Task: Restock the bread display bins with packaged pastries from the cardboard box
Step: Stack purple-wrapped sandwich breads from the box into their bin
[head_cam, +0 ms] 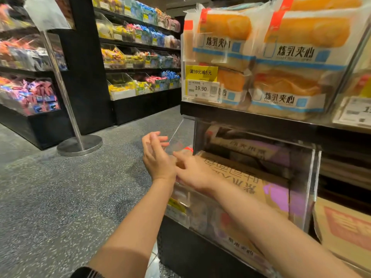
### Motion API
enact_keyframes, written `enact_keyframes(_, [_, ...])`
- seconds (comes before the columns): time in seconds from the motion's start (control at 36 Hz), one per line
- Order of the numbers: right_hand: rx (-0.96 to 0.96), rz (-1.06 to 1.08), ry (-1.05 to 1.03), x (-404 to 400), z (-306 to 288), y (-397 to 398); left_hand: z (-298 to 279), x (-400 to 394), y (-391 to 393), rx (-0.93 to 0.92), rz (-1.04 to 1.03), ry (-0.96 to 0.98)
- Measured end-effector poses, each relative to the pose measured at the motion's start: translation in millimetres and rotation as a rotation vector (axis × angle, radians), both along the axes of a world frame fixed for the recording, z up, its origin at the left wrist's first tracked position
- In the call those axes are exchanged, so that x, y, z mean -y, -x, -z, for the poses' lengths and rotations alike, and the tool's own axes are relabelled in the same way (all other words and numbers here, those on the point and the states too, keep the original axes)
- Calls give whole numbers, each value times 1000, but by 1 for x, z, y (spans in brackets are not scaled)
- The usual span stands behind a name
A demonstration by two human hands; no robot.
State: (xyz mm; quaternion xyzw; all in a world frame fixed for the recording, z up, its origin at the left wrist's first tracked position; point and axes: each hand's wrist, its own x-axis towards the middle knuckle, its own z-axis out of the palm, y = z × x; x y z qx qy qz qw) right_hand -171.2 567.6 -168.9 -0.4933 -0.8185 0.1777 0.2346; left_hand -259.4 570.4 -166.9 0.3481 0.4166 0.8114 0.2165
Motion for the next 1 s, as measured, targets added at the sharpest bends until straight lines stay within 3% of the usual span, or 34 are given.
enact_keyframes(0.14, [-6,117,-98,0,1,-17,-1,2,-1,-22,-10,10])
enact_keyframes(0.25, [171,-189,21,-1,8,-15,-1,2,-1,-28,-29,25])
enact_keyframes(0.42, [165,-241,42,-3,6,-12,1,-1,-1,-79,-68,24])
enact_keyframes(0.5, [41,-147,-4,4,3,-15,3,-1,0,-117,-84,46])
enact_keyframes(0.58, [-244,98,-38,22,-17,-20,-2,4,0,-136,-58,124])
enact_keyframes(0.67, [-342,246,-116,48,-42,-36,-11,17,1,-204,44,220])
enact_keyframes(0.75, [-388,244,-95,92,-62,-55,-21,32,5,-383,147,365])
enact_keyframes(0.86, [-408,228,-7,149,-76,-86,-36,64,2,-413,237,431])
enact_keyframes(1.0, [-278,206,98,206,-77,-113,-44,110,-6,-563,403,448])
